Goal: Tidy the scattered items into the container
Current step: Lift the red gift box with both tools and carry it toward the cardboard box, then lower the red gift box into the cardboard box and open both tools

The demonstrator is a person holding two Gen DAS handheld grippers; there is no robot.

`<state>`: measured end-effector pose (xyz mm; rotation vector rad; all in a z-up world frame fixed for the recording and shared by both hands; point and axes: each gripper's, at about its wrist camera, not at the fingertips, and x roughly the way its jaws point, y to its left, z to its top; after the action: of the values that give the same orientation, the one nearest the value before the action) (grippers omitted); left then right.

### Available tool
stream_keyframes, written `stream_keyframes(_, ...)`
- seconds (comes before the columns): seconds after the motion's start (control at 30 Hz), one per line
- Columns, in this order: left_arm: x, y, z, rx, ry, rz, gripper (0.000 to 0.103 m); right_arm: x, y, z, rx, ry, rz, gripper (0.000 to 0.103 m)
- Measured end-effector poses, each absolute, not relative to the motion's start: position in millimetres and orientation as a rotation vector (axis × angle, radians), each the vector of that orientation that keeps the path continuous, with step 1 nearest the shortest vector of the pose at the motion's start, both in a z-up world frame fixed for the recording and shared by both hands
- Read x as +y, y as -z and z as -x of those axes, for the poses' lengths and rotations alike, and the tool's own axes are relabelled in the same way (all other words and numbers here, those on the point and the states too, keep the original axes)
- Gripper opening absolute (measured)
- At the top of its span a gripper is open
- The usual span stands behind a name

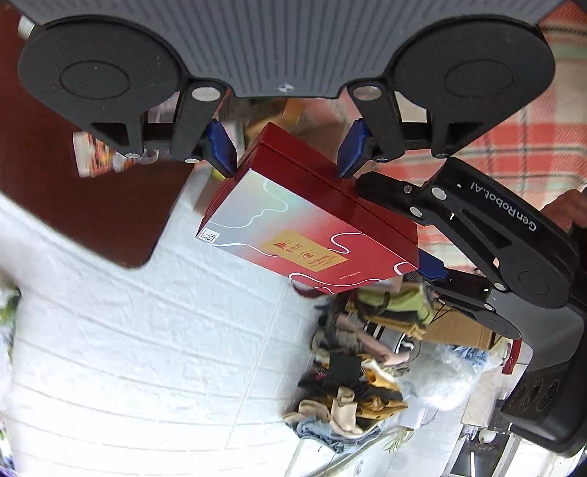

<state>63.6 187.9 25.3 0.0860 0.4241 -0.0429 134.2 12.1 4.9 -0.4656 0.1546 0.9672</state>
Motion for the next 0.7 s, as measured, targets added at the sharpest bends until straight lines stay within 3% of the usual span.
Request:
stream_keyframes(0.3, 242, -40, -134, 0.432, -0.002, -0.097, 0.076, 77, -15, -194, 0.119, -0.957, 0.457, 0.066)
stream_keyframes(0.7, 309, -25, -222, 0.51, -0.056, -0.081, 0.078, 155, 8, -277, 0.226, -0.966, 0.364, 0.066)
